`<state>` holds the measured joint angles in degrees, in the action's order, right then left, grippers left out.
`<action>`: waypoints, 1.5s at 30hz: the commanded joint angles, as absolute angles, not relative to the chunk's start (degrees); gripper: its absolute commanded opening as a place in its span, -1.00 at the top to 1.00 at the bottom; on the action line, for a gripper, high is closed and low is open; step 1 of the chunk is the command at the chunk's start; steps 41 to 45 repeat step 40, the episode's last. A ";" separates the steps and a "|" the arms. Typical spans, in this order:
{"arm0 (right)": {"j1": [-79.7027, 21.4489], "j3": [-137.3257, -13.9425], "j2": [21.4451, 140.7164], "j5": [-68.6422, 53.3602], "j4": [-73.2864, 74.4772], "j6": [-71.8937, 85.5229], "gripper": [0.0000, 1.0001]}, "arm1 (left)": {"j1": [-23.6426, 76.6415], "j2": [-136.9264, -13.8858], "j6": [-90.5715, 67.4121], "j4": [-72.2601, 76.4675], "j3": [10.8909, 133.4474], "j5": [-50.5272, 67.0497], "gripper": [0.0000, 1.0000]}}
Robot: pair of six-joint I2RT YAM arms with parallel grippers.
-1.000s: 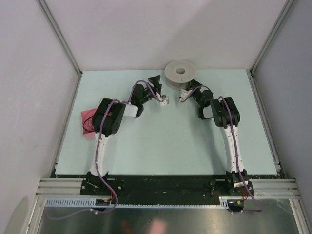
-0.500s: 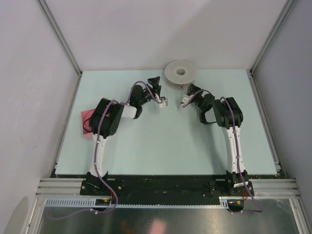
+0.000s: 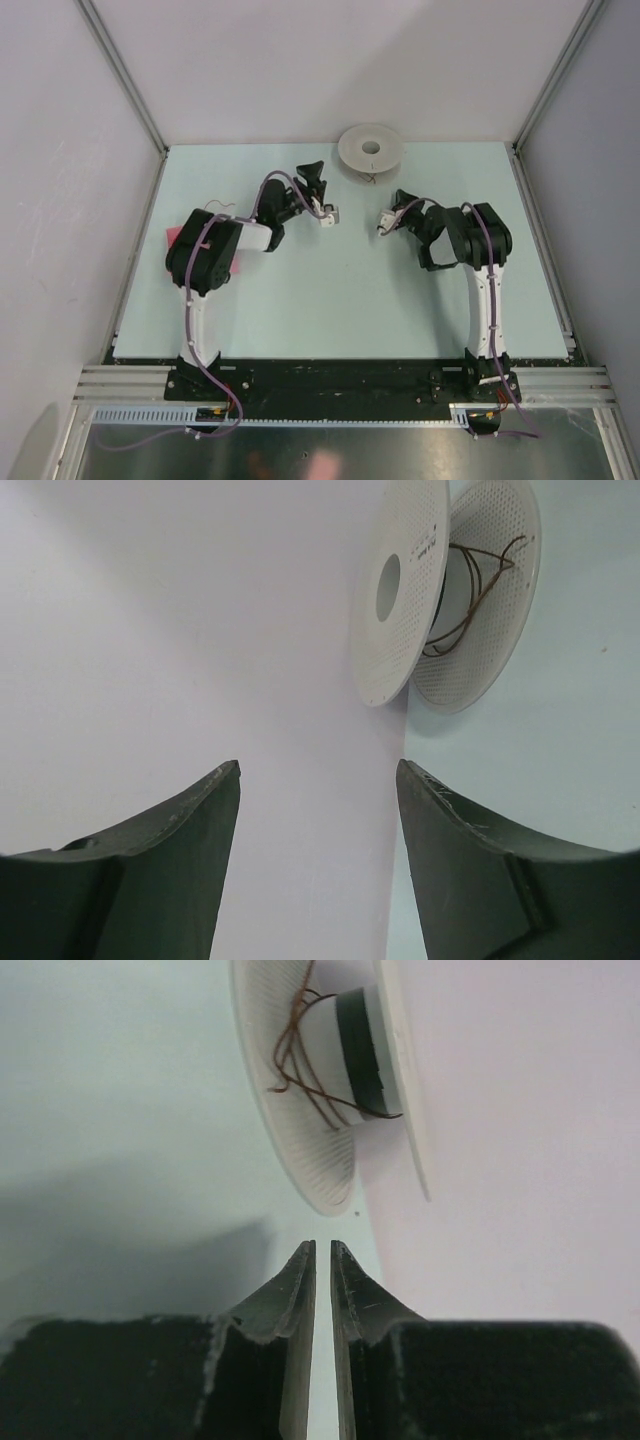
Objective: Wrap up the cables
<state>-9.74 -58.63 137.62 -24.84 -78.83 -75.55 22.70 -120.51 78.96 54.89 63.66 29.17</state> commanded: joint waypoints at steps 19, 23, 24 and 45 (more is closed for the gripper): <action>-16.58 -38.50 66.70 -11.09 -40.40 -47.66 0.38 | 26.39 -68.68 32.88 -11.03 65.46 13.14 -0.99; -17.42 -43.42 54.60 -6.73 -13.28 -36.07 0.13 | 23.94 -69.50 20.55 -32.80 74.43 15.40 -0.99; -17.32 -44.52 52.79 -4.95 -8.35 -32.76 0.09 | 23.13 -69.86 17.83 -36.26 75.45 15.65 -0.99; -2.15 -46.67 45.55 -5.40 21.07 -9.80 -0.65 | 7.74 -66.66 5.33 -40.98 69.16 15.13 -0.99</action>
